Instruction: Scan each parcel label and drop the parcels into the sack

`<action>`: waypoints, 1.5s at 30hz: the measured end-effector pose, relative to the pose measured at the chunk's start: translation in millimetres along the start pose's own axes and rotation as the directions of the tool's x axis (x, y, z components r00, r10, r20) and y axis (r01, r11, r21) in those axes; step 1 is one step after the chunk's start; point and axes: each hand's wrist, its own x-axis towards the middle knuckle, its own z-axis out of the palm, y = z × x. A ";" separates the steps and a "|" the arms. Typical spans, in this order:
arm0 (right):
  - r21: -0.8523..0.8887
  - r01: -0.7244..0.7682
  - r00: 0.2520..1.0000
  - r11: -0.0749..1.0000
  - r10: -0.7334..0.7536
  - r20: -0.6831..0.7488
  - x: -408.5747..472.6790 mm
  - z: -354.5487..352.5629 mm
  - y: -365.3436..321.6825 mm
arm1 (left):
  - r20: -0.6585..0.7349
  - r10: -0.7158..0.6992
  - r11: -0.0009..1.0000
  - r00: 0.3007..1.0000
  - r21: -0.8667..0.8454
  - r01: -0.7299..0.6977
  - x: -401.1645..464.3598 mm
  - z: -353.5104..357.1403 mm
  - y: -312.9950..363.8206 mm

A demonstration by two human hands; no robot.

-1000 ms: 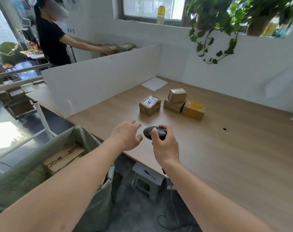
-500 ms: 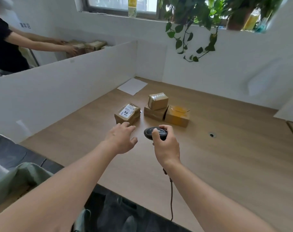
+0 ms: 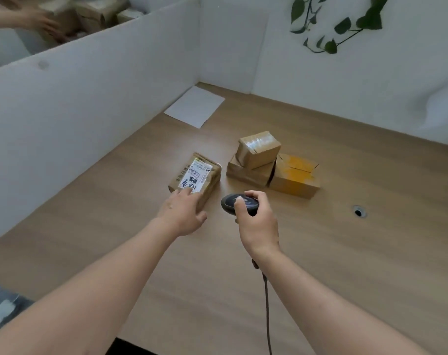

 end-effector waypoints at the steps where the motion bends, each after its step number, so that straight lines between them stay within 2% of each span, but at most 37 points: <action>1: 0.004 -0.015 1.000 1.000 0.015 -0.001 8.5 7.6 2.2 | 0.008 -0.016 1.000 1.000 -0.010 0.016 10.9 2.8 -6.2; 7: 0.026 -0.074 0.997 0.997 0.074 0.002 46.8 44.7 21.7 | -0.011 -0.120 0.985 0.993 -0.123 0.118 74.3 24.2 -36.5; 11: 0.021 -0.098 0.995 0.995 0.098 0.003 60.2 53.9 35.5 | -0.078 -0.269 0.930 0.960 -0.280 0.238 103.5 36.3 -47.5; 14: 0.011 -0.126 0.992 0.992 0.125 0.005 68.0 55.4 45.1 | -0.038 -0.353 0.863 0.935 -0.398 0.310 117.5 43.8 -57.7; 17: 0.000 -0.147 0.989 0.989 0.147 -0.004 73.6 54.7 49.3 | -0.017 -0.378 0.834 0.926 -0.441 0.332 122.1 48.0 -59.4; 25: -0.002 -0.175 0.984 0.985 0.175 -0.023 80.0 46.0 52.1 | -0.094 -0.224 0.871 0.970 -0.466 0.156 122.5 47.3 -26.9; 30: 0.016 -0.189 0.980 0.982 0.190 -0.052 85.6 37.3 56.4 | 0.021 -0.102 0.905 0.995 -0.414 0.101 124.5 41.2 -27.6; 33: 0.023 -0.186 0.980 0.982 0.187 -0.063 85.2 33.4 54.1 | 0.113 -0.049 0.944 0.992 -0.318 0.083 127.6 33.6 -31.7; 36: 0.009 -0.173 0.983 0.985 0.174 -0.057 82.2 26.8 50.7 | 0.167 -0.026 0.949 0.986 -0.307 0.077 127.7 30.3 -33.5; 40: -0.122 -0.113 0.993 0.986 0.108 -0.048 75.8 5.5 46.3 | 0.201 0.051 0.959 0.978 -0.283 0.008 122.4 26.8 -29.3; 45: -0.279 -0.021 1.000 0.960 0.022 -0.002 57.7 -21.6 43.8 | 0.176 0.147 0.958 0.973 -0.272 -0.096 106.5 11.5 -15.9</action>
